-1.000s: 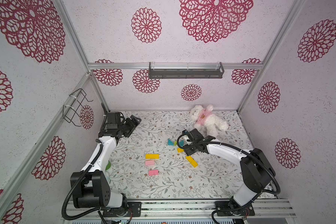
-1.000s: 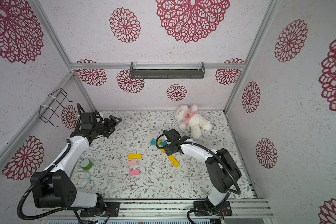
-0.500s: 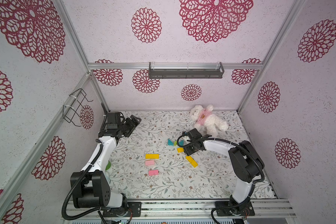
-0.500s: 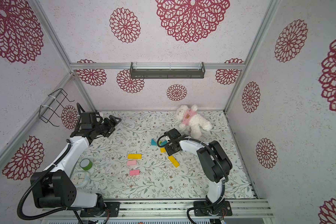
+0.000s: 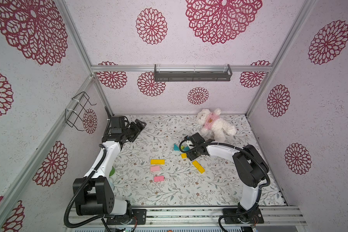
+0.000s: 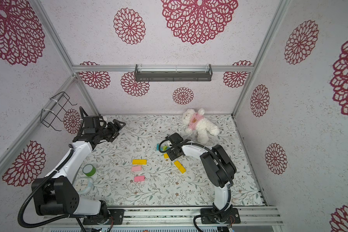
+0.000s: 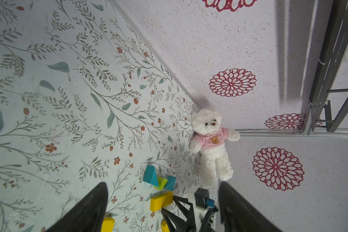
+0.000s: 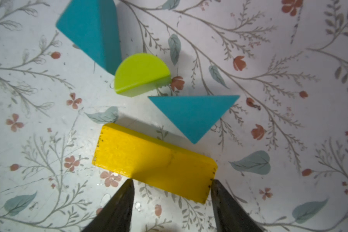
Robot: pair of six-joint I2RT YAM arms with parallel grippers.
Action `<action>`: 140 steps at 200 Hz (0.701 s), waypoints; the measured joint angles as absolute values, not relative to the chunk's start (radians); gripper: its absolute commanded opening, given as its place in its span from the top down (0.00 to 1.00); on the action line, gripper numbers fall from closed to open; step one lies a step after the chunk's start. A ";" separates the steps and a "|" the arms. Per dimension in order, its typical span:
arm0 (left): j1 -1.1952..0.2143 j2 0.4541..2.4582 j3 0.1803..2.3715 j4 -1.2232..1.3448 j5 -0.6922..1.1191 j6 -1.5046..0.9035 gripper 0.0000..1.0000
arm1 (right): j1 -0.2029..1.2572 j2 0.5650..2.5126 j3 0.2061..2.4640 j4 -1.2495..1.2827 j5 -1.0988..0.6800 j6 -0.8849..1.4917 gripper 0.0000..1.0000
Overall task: Assemble a carrot with building blocks
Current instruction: Assemble the building block at the center of the board.
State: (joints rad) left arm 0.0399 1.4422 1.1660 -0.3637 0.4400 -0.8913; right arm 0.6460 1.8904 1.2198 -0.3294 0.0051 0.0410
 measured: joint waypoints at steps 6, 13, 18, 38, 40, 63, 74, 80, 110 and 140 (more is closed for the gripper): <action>0.039 1.442 1.166 -0.364 0.440 -0.891 0.12 | 0.650 1.895 1.222 -0.328 0.009 0.052 0.39; 0.039 1.442 1.166 -0.364 0.440 -0.891 0.12 | 0.656 1.901 1.225 -0.325 0.016 0.065 0.39; 0.039 1.442 1.166 -0.364 0.440 -0.891 0.12 | 0.659 1.905 1.227 -0.323 0.022 0.073 0.39; 0.037 1.442 1.166 -0.364 0.440 -0.891 0.12 | 0.671 1.921 1.229 -0.313 0.033 0.108 0.38; 0.037 1.442 1.166 -0.364 0.440 -0.891 0.12 | 0.672 1.923 1.229 -0.313 0.034 0.112 0.38; 0.037 1.442 1.166 -0.364 0.440 -0.891 0.12 | 0.687 1.940 1.245 -0.309 0.055 0.143 0.38; 0.036 1.442 1.166 -0.364 0.440 -0.891 0.12 | 0.693 1.947 1.254 -0.309 0.061 0.157 0.38; 0.036 1.442 1.166 -0.364 0.440 -0.891 0.12 | 0.696 1.950 1.259 -0.309 0.067 0.163 0.38; 0.035 1.442 1.166 -0.364 0.440 -0.891 0.12 | 0.704 1.965 1.282 -0.307 0.080 0.196 0.39; 0.035 1.442 1.166 -0.364 0.440 -0.891 0.12 | 0.709 1.983 1.306 -0.302 0.094 0.217 0.38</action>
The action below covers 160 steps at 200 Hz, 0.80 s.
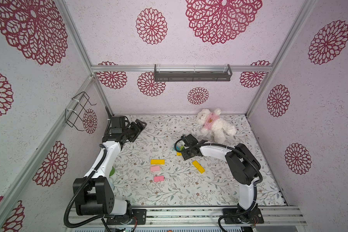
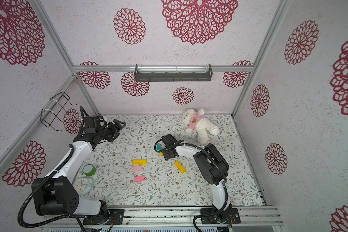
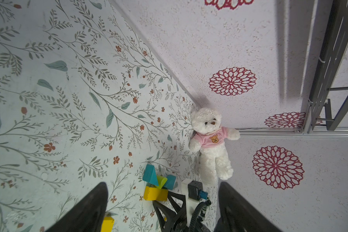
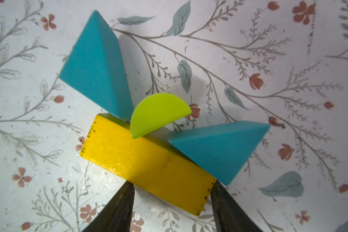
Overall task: Assemble a carrot with building blocks
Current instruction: Assemble the building block at the center of the board.
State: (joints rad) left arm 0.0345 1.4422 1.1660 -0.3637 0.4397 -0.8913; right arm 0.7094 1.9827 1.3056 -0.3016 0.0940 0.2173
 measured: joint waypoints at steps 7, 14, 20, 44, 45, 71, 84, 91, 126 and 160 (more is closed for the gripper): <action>0.035 1.442 1.166 -0.364 0.440 -0.891 0.12 | 0.710 1.988 1.310 -0.299 0.098 0.224 0.38; 0.034 1.442 1.166 -0.364 0.440 -0.891 0.12 | 0.710 1.995 1.316 -0.299 0.101 0.230 0.38; 0.034 1.442 1.166 -0.364 0.440 -0.891 0.12 | 0.710 2.002 1.321 -0.298 0.103 0.234 0.38; 0.034 1.442 1.166 -0.364 0.440 -0.891 0.12 | 0.710 2.013 1.336 -0.288 0.105 0.245 0.38; 0.034 1.442 1.166 -0.364 0.440 -0.891 0.12 | 0.710 2.013 1.336 -0.288 0.105 0.246 0.38; 0.033 1.442 1.166 -0.364 0.440 -0.891 0.12 | 0.712 2.014 1.337 -0.288 0.107 0.248 0.38; 0.033 1.442 1.166 -0.364 0.440 -0.891 0.12 | 0.713 2.014 1.337 -0.288 0.107 0.247 0.38; 0.033 1.442 1.166 -0.364 0.440 -0.891 0.12 | 0.714 2.014 1.337 -0.288 0.107 0.247 0.38; 0.033 1.442 1.166 -0.364 0.440 -0.891 0.12 | 0.718 1.998 1.332 -0.295 0.104 0.245 0.34; 0.033 1.442 1.166 -0.364 0.440 -0.891 0.12 | 0.719 1.888 1.305 -0.319 0.112 0.244 0.33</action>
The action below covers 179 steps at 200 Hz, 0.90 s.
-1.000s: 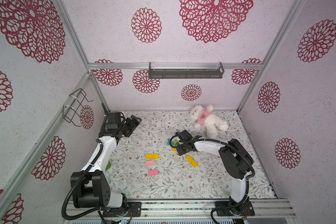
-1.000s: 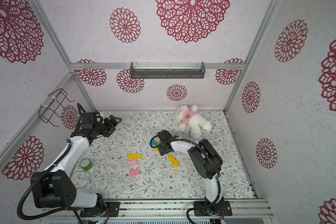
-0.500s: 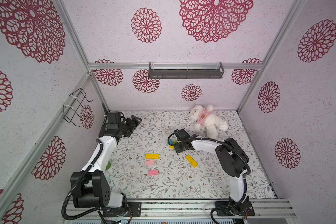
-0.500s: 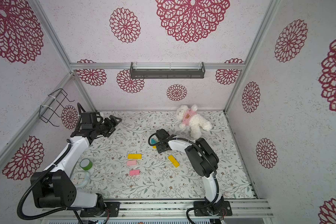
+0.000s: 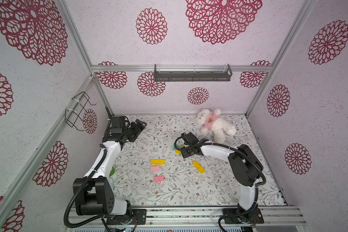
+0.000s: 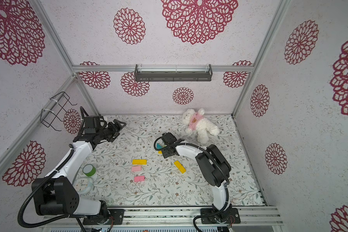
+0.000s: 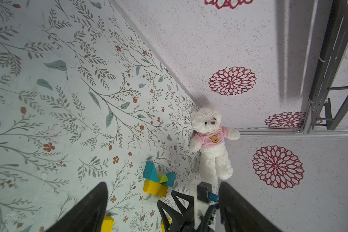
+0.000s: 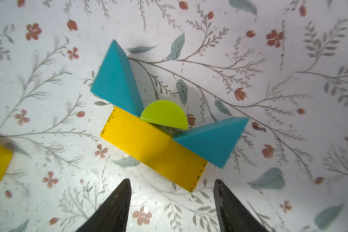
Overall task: Assemble a carrot with building blocks
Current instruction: Assemble the building block at the center of the board, then adjust the building block at the center of the board.
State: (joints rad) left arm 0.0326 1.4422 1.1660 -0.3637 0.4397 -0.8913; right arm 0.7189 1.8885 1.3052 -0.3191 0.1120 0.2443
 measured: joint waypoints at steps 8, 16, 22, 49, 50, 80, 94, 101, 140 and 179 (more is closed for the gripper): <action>0.033 1.442 1.166 -0.364 0.440 -0.891 0.12 | 0.718 1.861 1.302 -0.323 0.120 0.244 0.33; 0.033 1.442 1.166 -0.364 0.440 -0.891 0.12 | 0.714 1.834 1.299 -0.325 0.130 0.239 0.33; 0.033 1.442 1.166 -0.364 0.440 -0.891 0.12 | 0.711 1.816 1.299 -0.328 0.134 0.237 0.33; 0.033 1.442 1.166 -0.364 0.440 -0.892 0.12 | 0.686 1.796 1.317 -0.344 0.152 0.226 0.33; 0.033 1.442 1.166 -0.364 0.440 -0.892 0.12 | 0.685 1.797 1.319 -0.344 0.153 0.225 0.33; 0.033 1.442 1.166 -0.364 0.440 -0.891 0.12 | 0.645 1.873 1.422 -0.376 0.185 0.204 0.33; 0.033 1.442 1.166 -0.364 0.440 -0.891 0.12 | 0.628 1.932 1.489 -0.382 0.198 0.190 0.32; 0.033 1.442 1.166 -0.364 0.440 -0.891 0.12 | 0.623 1.962 1.519 -0.388 0.205 0.181 0.32; 0.033 1.442 1.166 -0.364 0.440 -0.892 0.12 | 0.611 2.090 1.625 -0.434 0.209 0.138 0.29; 0.033 1.442 1.166 -0.364 0.440 -0.891 0.12 | 0.612 2.143 1.660 -0.473 0.195 0.120 0.29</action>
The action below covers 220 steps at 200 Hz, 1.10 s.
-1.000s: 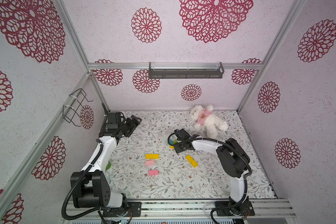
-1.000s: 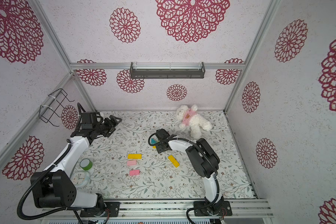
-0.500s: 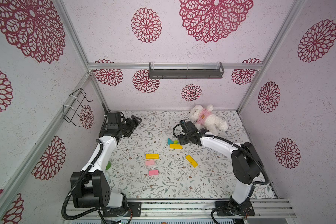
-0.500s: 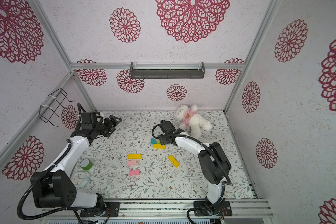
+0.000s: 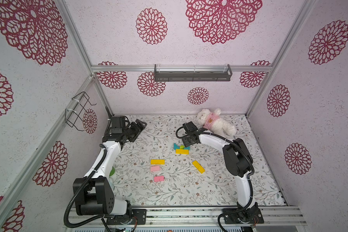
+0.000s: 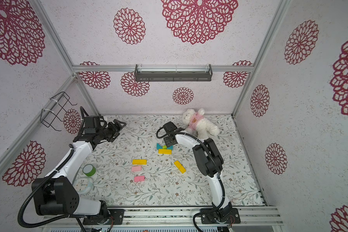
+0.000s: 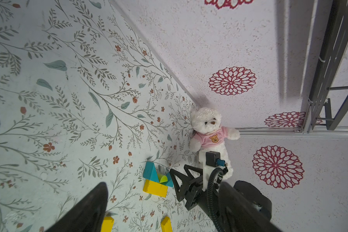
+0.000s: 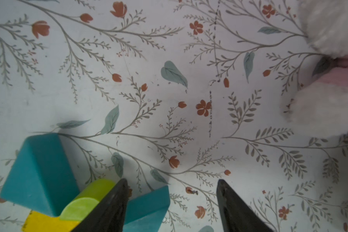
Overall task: Assemble a carrot with building blocks
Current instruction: Adjust the building block at the center of the board.
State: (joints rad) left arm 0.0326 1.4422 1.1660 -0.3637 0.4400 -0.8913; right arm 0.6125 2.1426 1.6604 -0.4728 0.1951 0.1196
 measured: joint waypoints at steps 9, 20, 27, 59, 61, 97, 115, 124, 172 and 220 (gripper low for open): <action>0.033 1.442 1.166 -0.364 0.440 -0.891 0.12 | 0.613 2.146 1.664 -0.474 0.194 0.119 0.29; 0.033 1.442 1.166 -0.364 0.440 -0.891 0.12 | 0.614 2.147 1.665 -0.475 0.189 0.115 0.29; 0.033 1.442 1.166 -0.364 0.440 -0.891 0.12 | 0.616 2.147 1.666 -0.476 0.187 0.113 0.29; 0.033 1.442 1.166 -0.364 0.440 -0.891 0.12 | 0.619 2.147 1.668 -0.477 0.181 0.105 0.29; 0.033 1.442 1.166 -0.364 0.440 -0.891 0.12 | 0.619 2.147 1.668 -0.477 0.181 0.105 0.29; 0.033 1.442 1.166 -0.364 0.440 -0.891 0.12 | 0.625 2.147 1.668 -0.477 0.179 0.102 0.29; 0.033 1.442 1.166 -0.364 0.440 -0.891 0.12 | 0.627 2.147 1.668 -0.477 0.179 0.101 0.29; 0.033 1.442 1.166 -0.364 0.440 -0.891 0.12 | 0.627 2.147 1.668 -0.477 0.179 0.100 0.29; 0.033 1.442 1.166 -0.364 0.440 -0.891 0.12 | 0.629 2.147 1.667 -0.477 0.179 0.097 0.30; 0.033 1.442 1.166 -0.364 0.440 -0.892 0.12 | 0.629 2.147 1.658 -0.477 0.180 0.097 0.30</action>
